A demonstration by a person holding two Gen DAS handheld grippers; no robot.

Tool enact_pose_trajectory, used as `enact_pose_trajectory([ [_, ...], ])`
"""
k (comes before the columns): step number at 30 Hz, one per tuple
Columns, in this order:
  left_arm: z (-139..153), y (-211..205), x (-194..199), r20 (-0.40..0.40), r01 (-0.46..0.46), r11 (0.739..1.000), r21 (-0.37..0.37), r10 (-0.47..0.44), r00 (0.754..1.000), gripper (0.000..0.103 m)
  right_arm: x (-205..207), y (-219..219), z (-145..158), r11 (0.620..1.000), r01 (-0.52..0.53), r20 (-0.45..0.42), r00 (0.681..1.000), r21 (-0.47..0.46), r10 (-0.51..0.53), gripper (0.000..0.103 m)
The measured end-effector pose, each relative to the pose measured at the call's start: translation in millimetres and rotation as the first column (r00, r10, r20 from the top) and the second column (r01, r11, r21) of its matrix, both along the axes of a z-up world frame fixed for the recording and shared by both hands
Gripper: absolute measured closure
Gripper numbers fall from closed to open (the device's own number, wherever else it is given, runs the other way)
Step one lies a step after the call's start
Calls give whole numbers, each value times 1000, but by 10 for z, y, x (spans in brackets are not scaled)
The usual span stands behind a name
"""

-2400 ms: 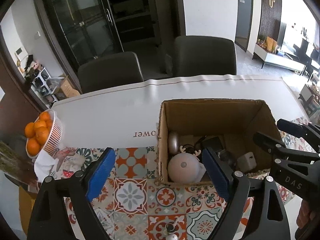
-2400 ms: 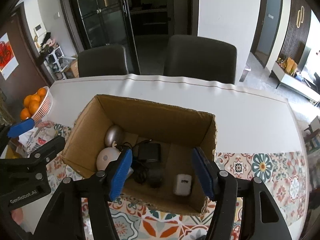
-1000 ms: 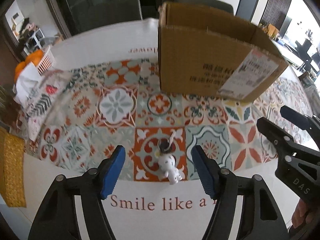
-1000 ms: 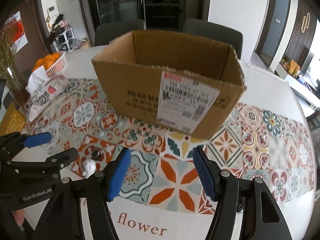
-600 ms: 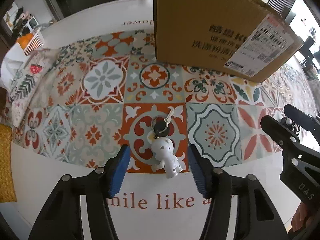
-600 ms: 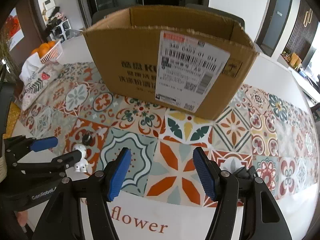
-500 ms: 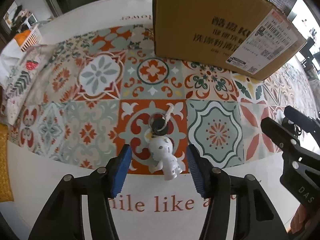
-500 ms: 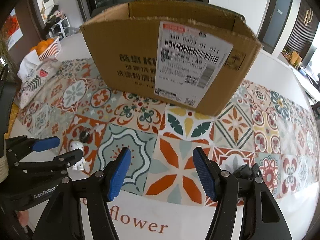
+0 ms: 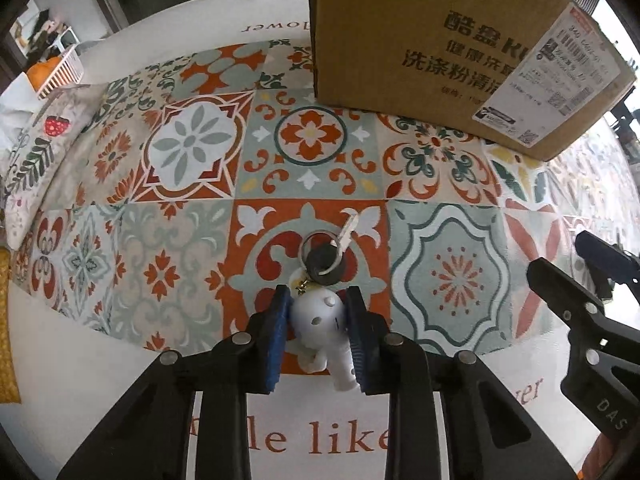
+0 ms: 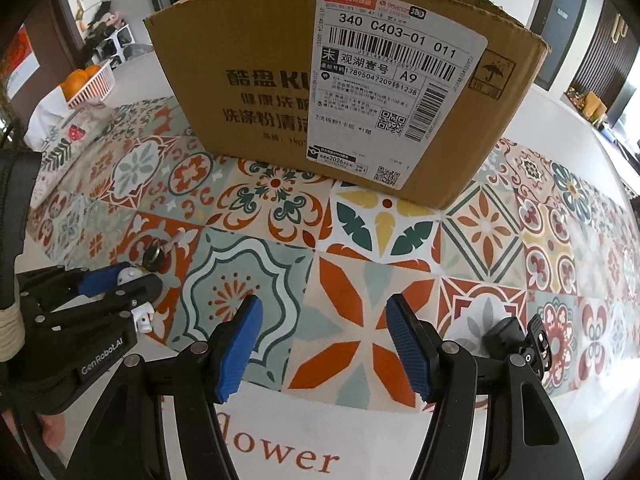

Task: Organize rigid objects
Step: 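Close the left tool on the white figurine while the right tool grasps the black mount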

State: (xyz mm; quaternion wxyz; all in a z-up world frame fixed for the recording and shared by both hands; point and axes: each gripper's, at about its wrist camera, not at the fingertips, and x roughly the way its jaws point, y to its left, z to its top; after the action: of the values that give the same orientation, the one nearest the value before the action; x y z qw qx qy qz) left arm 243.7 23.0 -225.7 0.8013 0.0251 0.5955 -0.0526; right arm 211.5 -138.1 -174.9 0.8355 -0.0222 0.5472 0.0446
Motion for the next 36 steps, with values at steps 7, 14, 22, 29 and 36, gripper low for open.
enact_pose_trajectory([
  [7,178,-38,-95,58,34,996,-80,-29,998,75,-59,-21,57,999,-11,15,1000,36,11,38],
  [14,459,-175,-194,133,79,991,-107,-65,989,75,-156,-141,216,998,0,57,998,67,-4,38],
  [22,722,-411,-345,209,146,982,-123,-118,971,75,-282,-387,444,995,19,124,992,98,-31,38],
  [29,860,-711,-514,258,222,967,-121,-186,948,75,-432,-683,624,993,38,186,981,110,-58,38],
  [36,874,-1098,-540,268,260,958,-121,-221,938,75,-508,-1027,625,994,63,191,978,93,-80,38],
])
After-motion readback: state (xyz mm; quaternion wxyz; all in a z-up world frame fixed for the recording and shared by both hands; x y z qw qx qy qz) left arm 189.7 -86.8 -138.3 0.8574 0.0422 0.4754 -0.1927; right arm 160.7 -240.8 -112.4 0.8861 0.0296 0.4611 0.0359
